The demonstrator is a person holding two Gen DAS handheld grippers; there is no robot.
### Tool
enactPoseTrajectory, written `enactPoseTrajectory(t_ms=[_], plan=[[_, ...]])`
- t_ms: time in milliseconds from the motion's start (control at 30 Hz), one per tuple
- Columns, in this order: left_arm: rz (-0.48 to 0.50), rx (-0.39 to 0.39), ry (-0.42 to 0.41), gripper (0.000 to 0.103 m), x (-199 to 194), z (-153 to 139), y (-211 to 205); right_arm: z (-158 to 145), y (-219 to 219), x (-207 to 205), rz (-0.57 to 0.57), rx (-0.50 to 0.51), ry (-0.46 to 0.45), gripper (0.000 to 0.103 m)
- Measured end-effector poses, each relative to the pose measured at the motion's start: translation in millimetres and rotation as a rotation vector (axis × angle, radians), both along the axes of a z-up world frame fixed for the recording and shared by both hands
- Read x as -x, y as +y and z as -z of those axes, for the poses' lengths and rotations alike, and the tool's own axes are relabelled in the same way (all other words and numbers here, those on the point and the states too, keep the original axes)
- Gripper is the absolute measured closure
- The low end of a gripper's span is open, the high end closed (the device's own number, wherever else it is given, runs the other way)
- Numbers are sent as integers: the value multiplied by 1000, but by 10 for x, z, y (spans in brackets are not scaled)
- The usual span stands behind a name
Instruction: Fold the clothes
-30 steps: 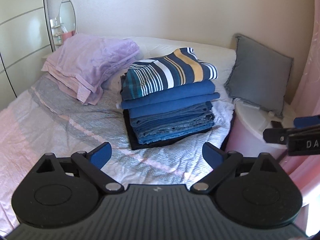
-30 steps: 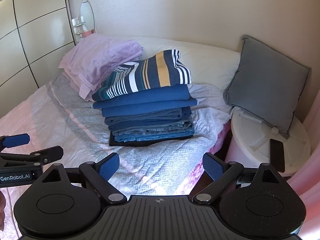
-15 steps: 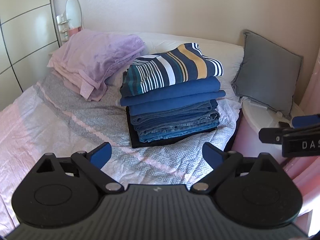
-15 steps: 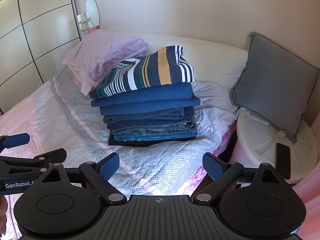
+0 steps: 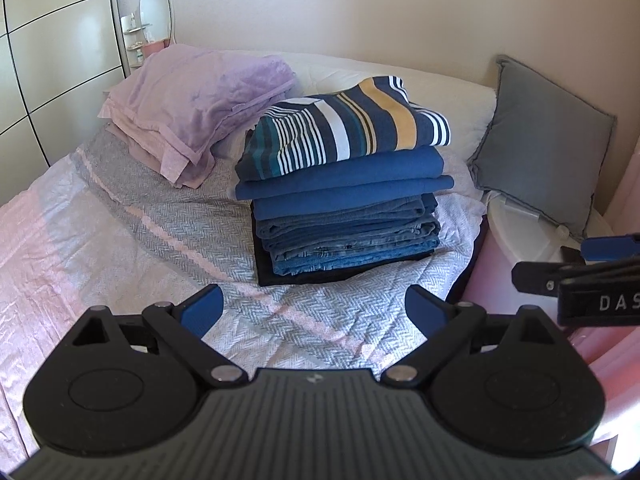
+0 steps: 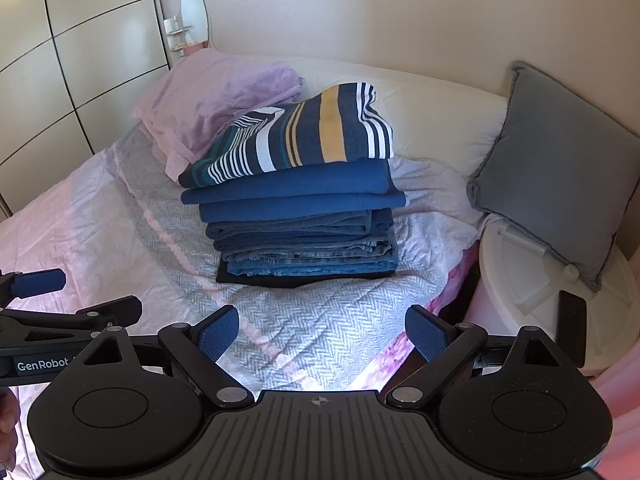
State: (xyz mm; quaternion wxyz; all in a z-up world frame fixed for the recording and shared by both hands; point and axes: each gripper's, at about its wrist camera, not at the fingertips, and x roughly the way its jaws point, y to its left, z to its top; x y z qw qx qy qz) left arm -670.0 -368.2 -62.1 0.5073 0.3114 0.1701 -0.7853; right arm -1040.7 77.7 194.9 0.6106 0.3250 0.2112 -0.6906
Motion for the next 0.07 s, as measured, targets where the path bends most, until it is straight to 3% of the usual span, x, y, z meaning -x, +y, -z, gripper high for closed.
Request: enactPoseTrajectory(t_ms=[67], plan=[[-3, 1, 1, 7, 24, 4, 3, 3, -5, 4, -6, -1, 5, 10]])
